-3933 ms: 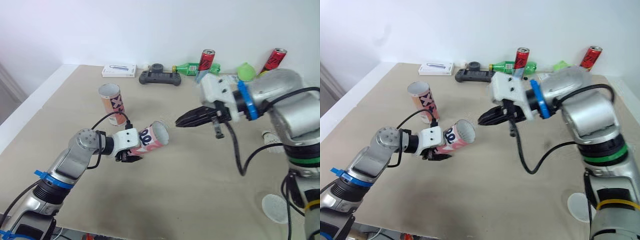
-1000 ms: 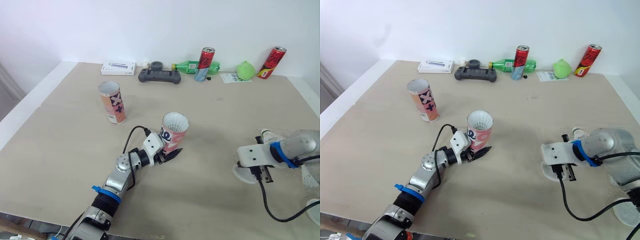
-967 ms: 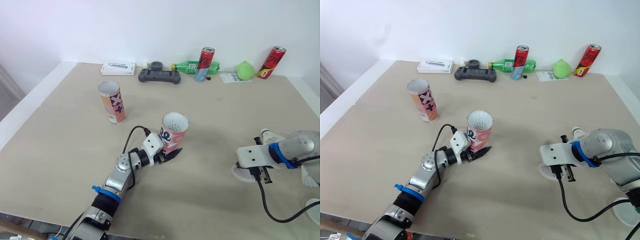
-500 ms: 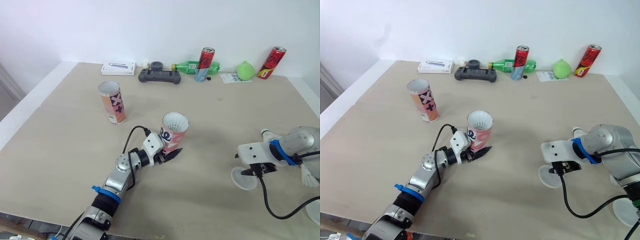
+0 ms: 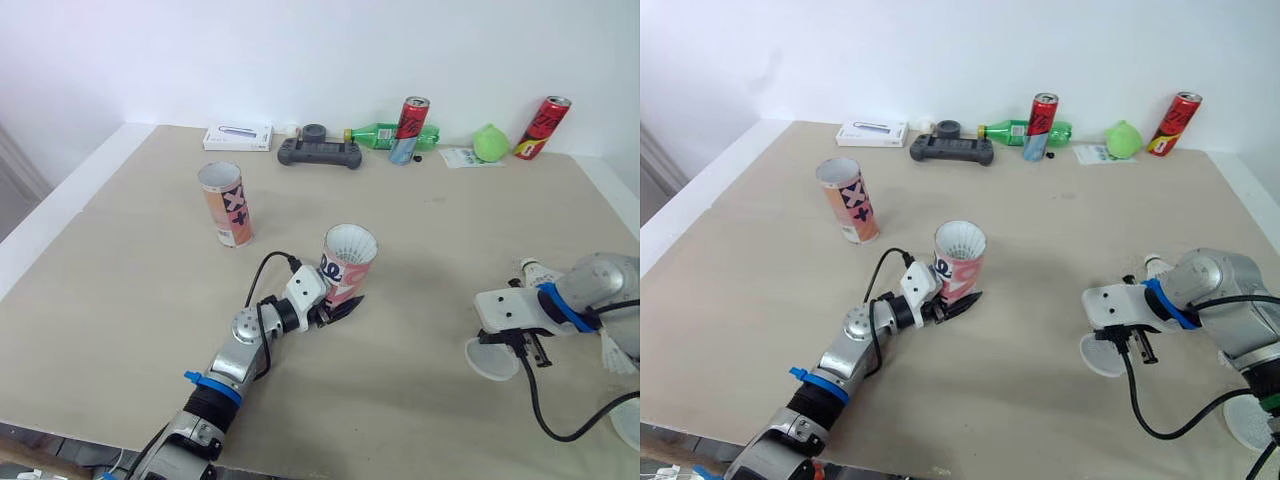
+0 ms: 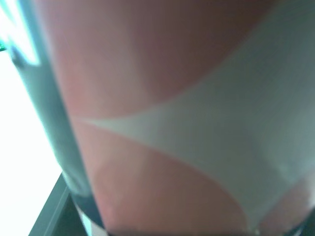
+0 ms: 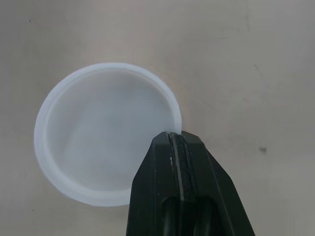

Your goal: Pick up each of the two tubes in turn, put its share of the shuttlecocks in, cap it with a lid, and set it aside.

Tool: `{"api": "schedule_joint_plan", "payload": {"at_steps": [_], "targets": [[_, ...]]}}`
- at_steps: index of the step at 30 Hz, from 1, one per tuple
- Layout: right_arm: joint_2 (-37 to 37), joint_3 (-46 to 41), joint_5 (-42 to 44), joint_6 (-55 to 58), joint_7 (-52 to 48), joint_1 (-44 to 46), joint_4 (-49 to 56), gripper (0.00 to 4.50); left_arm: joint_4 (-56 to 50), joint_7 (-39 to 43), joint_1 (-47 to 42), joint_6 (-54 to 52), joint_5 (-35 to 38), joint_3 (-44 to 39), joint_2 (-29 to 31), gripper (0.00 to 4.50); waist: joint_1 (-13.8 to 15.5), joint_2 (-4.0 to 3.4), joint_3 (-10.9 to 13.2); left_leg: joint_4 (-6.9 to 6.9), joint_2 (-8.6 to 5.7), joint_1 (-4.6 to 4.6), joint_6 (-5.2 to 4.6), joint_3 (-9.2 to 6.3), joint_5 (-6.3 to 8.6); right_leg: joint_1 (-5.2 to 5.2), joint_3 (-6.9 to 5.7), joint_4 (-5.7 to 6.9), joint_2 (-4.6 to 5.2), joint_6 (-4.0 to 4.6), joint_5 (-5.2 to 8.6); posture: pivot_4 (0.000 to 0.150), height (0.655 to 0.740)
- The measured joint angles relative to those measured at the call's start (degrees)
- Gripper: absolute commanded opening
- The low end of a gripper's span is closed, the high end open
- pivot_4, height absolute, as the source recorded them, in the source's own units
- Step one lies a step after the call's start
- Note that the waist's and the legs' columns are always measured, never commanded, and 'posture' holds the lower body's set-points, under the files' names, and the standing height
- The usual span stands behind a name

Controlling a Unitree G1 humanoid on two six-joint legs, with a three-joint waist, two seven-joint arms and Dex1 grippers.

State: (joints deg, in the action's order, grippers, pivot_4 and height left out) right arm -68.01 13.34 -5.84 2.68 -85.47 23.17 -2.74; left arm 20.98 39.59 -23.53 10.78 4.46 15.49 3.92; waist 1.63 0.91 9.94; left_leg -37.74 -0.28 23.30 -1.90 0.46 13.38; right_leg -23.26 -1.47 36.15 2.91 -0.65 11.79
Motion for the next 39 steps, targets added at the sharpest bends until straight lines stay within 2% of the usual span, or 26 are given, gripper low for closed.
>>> {"api": "schedule_joint_plan", "payload": {"at_steps": [4,7,11,13,17,23,39], "targets": [[1.62,-0.02,3.49,4.93,-2.2,4.79,0.53,0.02,0.51,-0.26,-0.41,0.16,0.0,-0.43,0.07,2.83,-0.52,-0.12,0.02,0.0,0.05,0.0,0.01,0.14,-0.03,-0.1,0.04,0.01,0.0,0.05,-0.13,0.15,0.7395],[6.56,-2.95,12.53,15.31,-3.08,18.15,4.09,0.02,0.97,-0.36,-0.83,0.27,-0.05,-0.63,0.14,2.83,-1.4,-0.19,0.06,0.02,0.14,-0.02,0.02,0.18,-0.06,-0.15,0.06,0.04,-0.08,-0.06,-0.33,0.15,0.7395],[12.18,-5.57,18.96,23.08,-1.03,31.45,6.49,0.02,1.09,-0.25,-0.86,0.37,-0.04,-0.48,0.14,2.83,-1.21,-0.14,0.09,0.04,0.27,0.03,0.03,-0.04,-0.07,-0.15,-0.06,0.04,-0.24,0.09,-0.23,0.15,0.7395],[16.05,-5.44,19.51,24.24,1.76,37.37,5.92,0.02,1.17,-0.11,-0.98,0.39,-0.03,-0.47,0.19,2.83,-1.08,-0.14,0.09,0.11,0.26,0.05,0.03,-0.09,-0.07,-0.17,-0.08,0.03,-0.23,0.13,-0.18,0.15,0.7395],[21.6,-2.93,18.09,23.9,5.63,42.1,3.75,0.02,1.19,0.95,-1.6,-0.17,0.21,-0.55,0.37,2.83,-1.09,-0.14,0.08,0.17,0.19,0.11,0.03,-0.05,-0.06,-0.26,-0.07,0.06,-0.15,0.13,-0.14,0.15,0.7395],[24.68,0.68,15.81,20.67,6.81,43.24,2.67,0.02,1.13,1.58,-1.76,-1.26,0.44,-0.54,0.17,2.83,-1.06,-0.14,0.08,0.17,0.15,0.12,0.02,-0.1,-0.06,-0.24,-0.1,0.06,-0.12,0.11,-0.13,0.15,0.7395],[23.82,4.12,11.15,15.42,4.53,39.41,1.58,0.02,-0.17,1.22,-1.05,-1.95,-0.02,-0.47,0.37,2.83,-1.1,-0.14,0.08,0.17,0.17,0.09,0.01,-0.12,-0.05,-0.23,-0.14,0.1,-0.13,0.13,-0.11,0.15,0.7395]]}}
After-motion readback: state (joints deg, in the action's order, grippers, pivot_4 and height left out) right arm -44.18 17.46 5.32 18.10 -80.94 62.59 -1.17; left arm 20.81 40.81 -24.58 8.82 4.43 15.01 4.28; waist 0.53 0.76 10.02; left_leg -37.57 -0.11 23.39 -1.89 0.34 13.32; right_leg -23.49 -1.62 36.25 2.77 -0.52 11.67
